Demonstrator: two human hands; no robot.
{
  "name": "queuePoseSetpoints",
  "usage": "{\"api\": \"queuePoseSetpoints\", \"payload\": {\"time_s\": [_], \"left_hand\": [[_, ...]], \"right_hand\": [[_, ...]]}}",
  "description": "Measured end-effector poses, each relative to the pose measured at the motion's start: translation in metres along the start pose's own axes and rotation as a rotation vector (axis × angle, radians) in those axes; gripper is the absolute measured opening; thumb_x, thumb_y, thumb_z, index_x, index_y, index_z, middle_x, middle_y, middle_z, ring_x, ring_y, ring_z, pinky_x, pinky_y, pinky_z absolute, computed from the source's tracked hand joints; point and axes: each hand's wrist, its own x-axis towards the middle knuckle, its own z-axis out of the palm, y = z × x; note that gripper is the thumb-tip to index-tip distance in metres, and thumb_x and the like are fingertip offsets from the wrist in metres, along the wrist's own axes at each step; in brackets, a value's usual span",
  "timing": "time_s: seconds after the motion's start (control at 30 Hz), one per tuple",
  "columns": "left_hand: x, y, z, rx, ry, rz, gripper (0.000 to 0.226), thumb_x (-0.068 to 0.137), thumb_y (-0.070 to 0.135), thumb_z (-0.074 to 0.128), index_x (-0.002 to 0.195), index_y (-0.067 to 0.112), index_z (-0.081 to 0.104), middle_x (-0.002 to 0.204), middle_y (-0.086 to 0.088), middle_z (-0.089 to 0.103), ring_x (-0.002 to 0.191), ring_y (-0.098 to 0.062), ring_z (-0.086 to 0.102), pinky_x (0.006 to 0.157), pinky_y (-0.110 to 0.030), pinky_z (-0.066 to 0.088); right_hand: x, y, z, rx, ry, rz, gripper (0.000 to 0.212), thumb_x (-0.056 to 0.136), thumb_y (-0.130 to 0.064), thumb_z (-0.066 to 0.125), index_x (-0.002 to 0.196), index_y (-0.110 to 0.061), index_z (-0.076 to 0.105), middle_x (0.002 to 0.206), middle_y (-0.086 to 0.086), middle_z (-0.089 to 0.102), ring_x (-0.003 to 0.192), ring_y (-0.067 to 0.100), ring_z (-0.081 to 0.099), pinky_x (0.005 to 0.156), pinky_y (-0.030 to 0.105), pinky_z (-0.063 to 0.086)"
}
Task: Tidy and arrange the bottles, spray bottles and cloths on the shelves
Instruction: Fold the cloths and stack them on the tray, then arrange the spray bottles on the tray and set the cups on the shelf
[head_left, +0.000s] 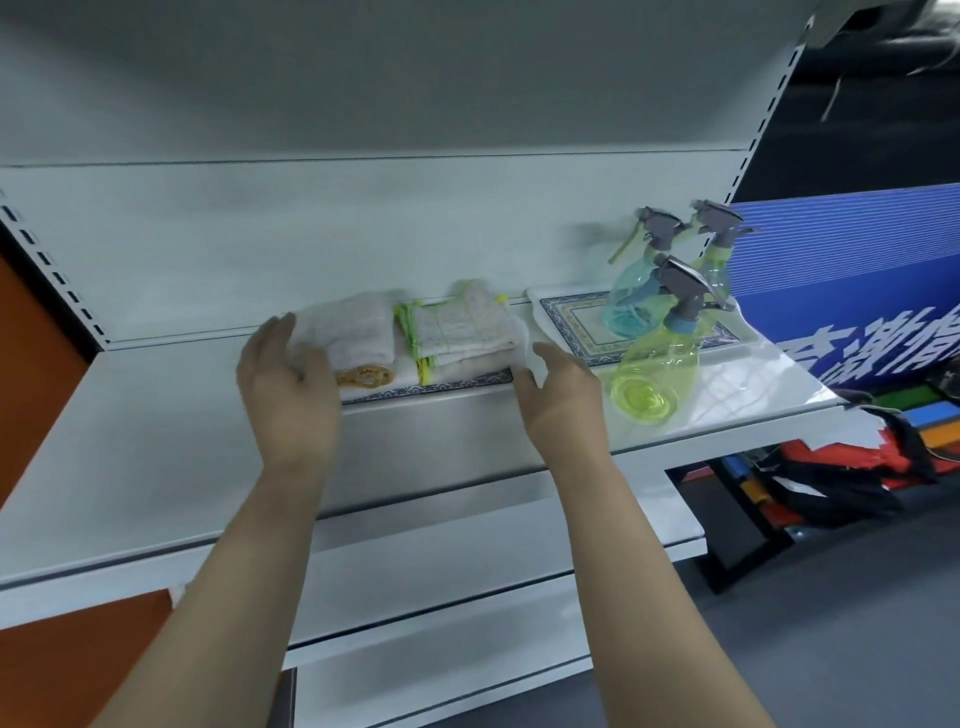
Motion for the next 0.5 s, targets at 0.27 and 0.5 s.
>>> {"api": "queuePoseSetpoints", "payload": {"time_s": [0.27,0.5], "left_hand": [[-0.053,0.036,0.033,-0.106,-0.280,0.122,0.044,0.094,0.012,0.050,0.137,0.009,0.057,0.136,-0.010,0.054,0.125,-0.021,0.050,0.095,-0.006,0.032],[-0.106,0.079,0.071,-0.213,-0.564,0.089,0.050,0.091,0.015,0.060,0.141,0.018,0.053,0.135,0.000,0.057,0.115,-0.007,0.052,0.095,-0.009,0.035]], "right_hand": [[-0.042,0.003,-0.044,0.063,0.011,0.081,0.034,0.097,-0.018,0.054,0.129,-0.014,0.063,0.124,0.003,0.064,0.108,0.012,0.057,0.084,0.015,0.035],[-0.072,0.031,-0.103,0.106,0.094,0.247,0.023,0.094,-0.022,0.053,0.111,-0.024,0.069,0.100,-0.010,0.069,0.095,0.007,0.061,0.074,0.020,0.047]]}}
